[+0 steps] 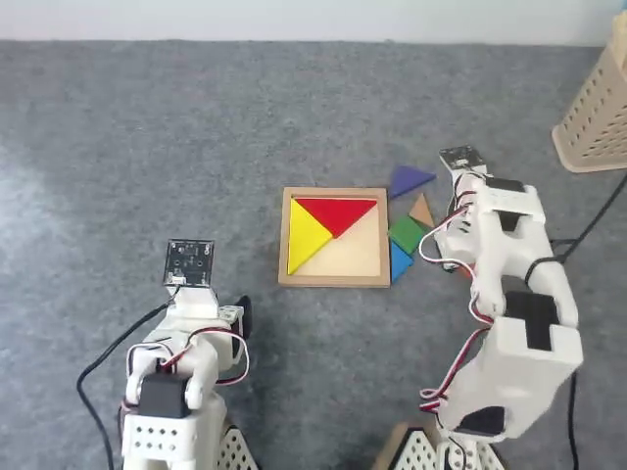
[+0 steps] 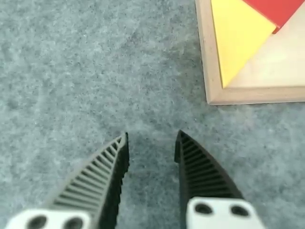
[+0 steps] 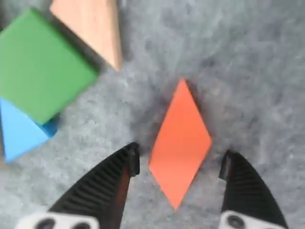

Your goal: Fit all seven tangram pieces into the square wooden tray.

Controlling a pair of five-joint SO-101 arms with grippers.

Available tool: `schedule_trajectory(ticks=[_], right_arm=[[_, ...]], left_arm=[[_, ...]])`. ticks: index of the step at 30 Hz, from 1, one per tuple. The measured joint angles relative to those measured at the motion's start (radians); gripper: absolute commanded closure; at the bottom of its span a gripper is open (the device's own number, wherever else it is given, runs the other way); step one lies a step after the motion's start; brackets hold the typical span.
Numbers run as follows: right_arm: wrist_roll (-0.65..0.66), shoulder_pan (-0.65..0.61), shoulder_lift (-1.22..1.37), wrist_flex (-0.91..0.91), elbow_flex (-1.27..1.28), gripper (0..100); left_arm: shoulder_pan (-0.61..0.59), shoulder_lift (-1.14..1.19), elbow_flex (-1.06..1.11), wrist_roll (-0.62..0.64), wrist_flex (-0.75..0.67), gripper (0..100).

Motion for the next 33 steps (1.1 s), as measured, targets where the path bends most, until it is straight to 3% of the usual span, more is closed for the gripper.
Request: schedule_trajectory(ticks=[8, 14, 18, 24, 33], right_arm=[[-0.031, 0.015, -0.071, 0.049, -0.008, 72.0], [-0.032, -0.15, -0.342, 0.043, 0.161, 72.1], [-0.028, -0.203, -0.391, 0.021, 0.21, 72.1], [-0.005, -0.186, -0.226, 0.017, 0.175, 72.1], [-0.006, -0.094, 0.029, 0.072, -0.112, 72.1]], left_arm=[[-0.002, 0.0, 0.0, 0.0, 0.0, 85], [0.0, 0.0, 0.0, 0.0, 0.0, 85], [-0.003, 0.0, 0.0, 0.0, 0.0, 85], [-0.002, 0.0, 0.0, 0.0, 0.0, 85], [-0.002, 0.0, 0.0, 0.0, 0.0, 85]])
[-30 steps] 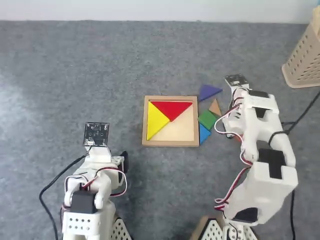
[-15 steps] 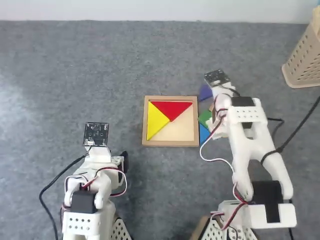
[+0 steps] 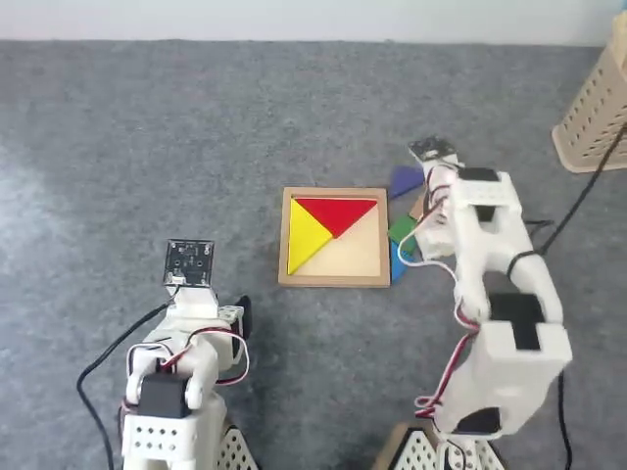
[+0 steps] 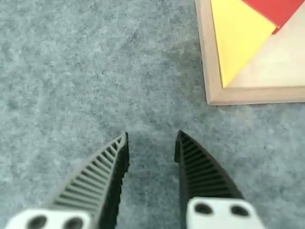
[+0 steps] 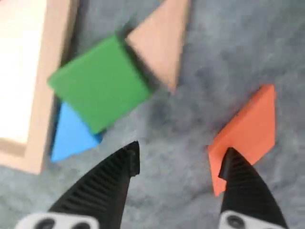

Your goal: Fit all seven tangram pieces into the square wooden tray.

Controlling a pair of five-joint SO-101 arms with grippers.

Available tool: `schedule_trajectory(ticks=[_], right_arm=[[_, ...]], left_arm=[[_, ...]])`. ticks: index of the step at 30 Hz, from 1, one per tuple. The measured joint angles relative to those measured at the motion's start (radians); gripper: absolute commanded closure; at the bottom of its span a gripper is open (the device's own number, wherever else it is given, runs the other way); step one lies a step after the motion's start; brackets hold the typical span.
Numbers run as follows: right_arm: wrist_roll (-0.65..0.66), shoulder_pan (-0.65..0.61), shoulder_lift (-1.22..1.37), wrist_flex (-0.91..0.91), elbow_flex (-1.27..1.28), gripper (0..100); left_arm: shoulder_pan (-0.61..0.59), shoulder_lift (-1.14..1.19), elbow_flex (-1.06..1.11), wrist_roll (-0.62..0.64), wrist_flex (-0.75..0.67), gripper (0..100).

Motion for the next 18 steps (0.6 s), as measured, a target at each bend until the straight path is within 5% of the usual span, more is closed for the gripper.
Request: schedule_trajectory(ticks=[18], right_arm=[[-0.051, 0.091, 0.015, -0.006, -0.054, 72.1]], left_arm=[[-0.002, 0.0, 0.0, 0.0, 0.0, 85]])
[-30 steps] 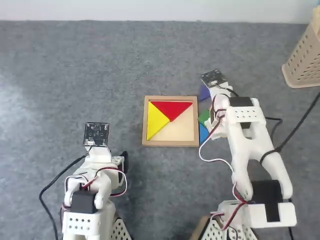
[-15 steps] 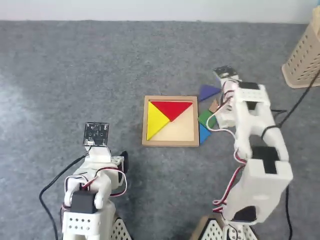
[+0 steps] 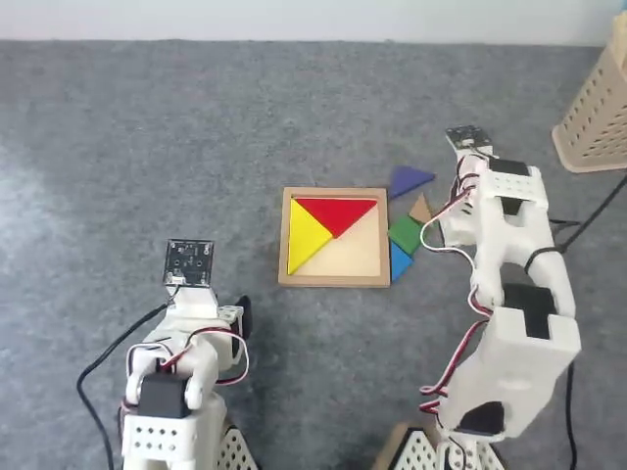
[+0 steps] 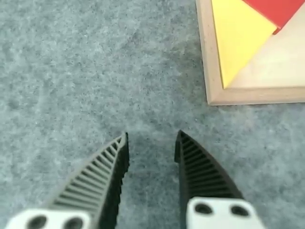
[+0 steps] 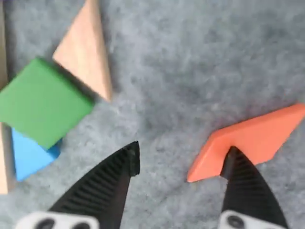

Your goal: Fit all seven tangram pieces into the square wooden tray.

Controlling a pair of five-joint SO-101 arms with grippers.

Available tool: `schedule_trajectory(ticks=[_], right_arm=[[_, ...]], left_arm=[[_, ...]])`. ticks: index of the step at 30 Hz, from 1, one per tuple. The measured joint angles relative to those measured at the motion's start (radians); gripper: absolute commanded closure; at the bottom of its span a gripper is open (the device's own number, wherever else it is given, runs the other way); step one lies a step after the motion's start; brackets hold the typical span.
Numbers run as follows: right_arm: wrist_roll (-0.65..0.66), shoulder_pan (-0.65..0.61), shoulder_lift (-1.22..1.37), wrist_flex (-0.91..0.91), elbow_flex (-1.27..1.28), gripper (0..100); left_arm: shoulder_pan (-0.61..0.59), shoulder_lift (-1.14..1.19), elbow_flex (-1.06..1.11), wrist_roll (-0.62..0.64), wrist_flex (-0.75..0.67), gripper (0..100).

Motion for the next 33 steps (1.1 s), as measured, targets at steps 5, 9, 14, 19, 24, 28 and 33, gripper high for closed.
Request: schedule_trajectory(ticks=[5, 9, 14, 19, 24, 28, 33], right_arm=[[-0.021, 0.031, 0.002, -0.008, -0.014, 72.1], [-0.044, 0.046, 0.002, -0.011, -0.017, 72.1], [-0.08, 0.049, -0.04, -0.014, -0.015, 72.1], [-0.163, 0.049, -0.058, -0.04, -0.015, 72.1], [-0.245, 0.072, -0.058, -0.044, -0.015, 72.1], [-0.414, 0.081, -0.058, -0.044, -0.037, 72.1], [-0.701, 0.083, -0.051, -0.006, -0.132, 71.8]], left_arm=[[0.003, 0.0, 0.0, 0.0, 0.0, 85], [0.0, 0.0, 0.0, 0.0, 0.0, 85], [0.002, 0.0, 0.0, 0.0, 0.0, 85], [0.002, 0.0, 0.0, 0.0, 0.0, 85], [0.002, 0.0, 0.0, 0.0, 0.0, 85], [0.0, 0.0, 0.0, 0.0, 0.0, 85], [0.002, 0.0, 0.0, 0.0, 0.0, 85]])
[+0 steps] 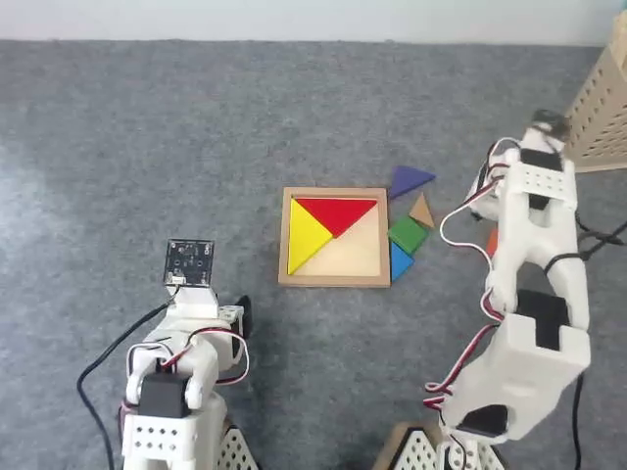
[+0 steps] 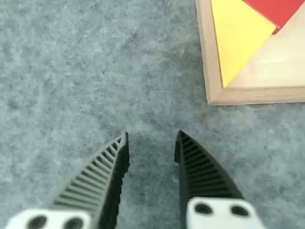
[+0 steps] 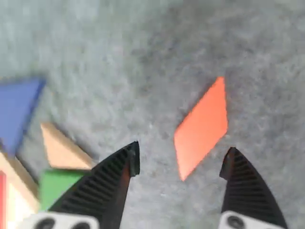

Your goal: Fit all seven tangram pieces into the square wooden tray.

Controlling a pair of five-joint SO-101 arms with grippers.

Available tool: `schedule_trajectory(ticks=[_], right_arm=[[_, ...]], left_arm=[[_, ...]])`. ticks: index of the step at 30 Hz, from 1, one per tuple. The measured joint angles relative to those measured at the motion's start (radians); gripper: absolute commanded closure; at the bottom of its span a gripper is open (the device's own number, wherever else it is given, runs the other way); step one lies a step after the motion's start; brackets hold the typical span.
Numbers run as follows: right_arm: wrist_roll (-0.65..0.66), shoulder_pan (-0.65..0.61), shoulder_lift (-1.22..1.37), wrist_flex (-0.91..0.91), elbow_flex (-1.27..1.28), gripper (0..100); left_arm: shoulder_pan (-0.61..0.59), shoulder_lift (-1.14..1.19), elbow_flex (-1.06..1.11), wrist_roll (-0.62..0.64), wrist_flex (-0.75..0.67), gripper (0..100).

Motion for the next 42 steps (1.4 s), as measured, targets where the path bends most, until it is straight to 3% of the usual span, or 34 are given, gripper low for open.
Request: schedule_trajectory(ticks=[5, 13, 27, 33, 42], right_arm=[[-0.176, 0.009, 0.109, 0.008, -0.107, 71.9], [-0.238, 0.017, 0.207, 0.008, -0.137, 72.0], [-0.222, 0.029, 0.238, 0.009, -0.16, 72.1], [-0.132, 0.002, 0.238, 0.092, -0.267, 72.1], [0.0, -0.02, 0.299, 0.074, -0.31, 72.1]], left_arm=[[0.0, 0.0, 0.0, 0.0, 0.0, 85], [0.002, 0.0, 0.0, 0.0, 0.0, 85], [-0.002, 0.0, 0.0, 0.0, 0.0, 85], [-0.002, 0.0, 0.0, 0.0, 0.0, 85], [-0.002, 0.0, 0.0, 0.0, 0.0, 85]])
